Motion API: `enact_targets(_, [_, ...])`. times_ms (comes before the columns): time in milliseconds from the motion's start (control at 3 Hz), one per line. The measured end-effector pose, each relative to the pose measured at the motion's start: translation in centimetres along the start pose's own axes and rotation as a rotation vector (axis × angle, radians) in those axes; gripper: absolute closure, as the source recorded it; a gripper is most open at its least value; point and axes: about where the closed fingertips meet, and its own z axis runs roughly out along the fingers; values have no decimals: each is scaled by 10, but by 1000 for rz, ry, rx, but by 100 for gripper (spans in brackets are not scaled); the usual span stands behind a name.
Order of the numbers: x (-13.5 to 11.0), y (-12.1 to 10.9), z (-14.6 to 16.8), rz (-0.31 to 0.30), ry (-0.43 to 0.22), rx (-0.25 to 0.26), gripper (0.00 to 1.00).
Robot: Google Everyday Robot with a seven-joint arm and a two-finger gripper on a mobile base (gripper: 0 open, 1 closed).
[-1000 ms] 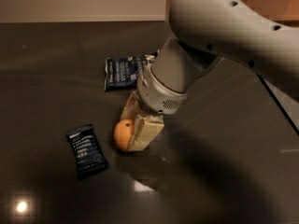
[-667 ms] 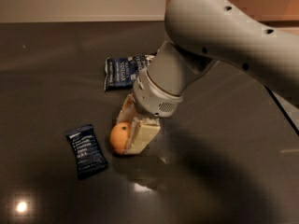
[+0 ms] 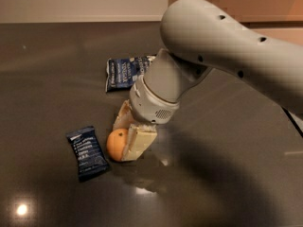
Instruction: Move orange near rxbar blueberry
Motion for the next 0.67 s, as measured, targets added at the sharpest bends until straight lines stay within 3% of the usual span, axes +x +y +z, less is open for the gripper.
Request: enact_targets(667, [0, -1, 4, -1, -25, 19, 35])
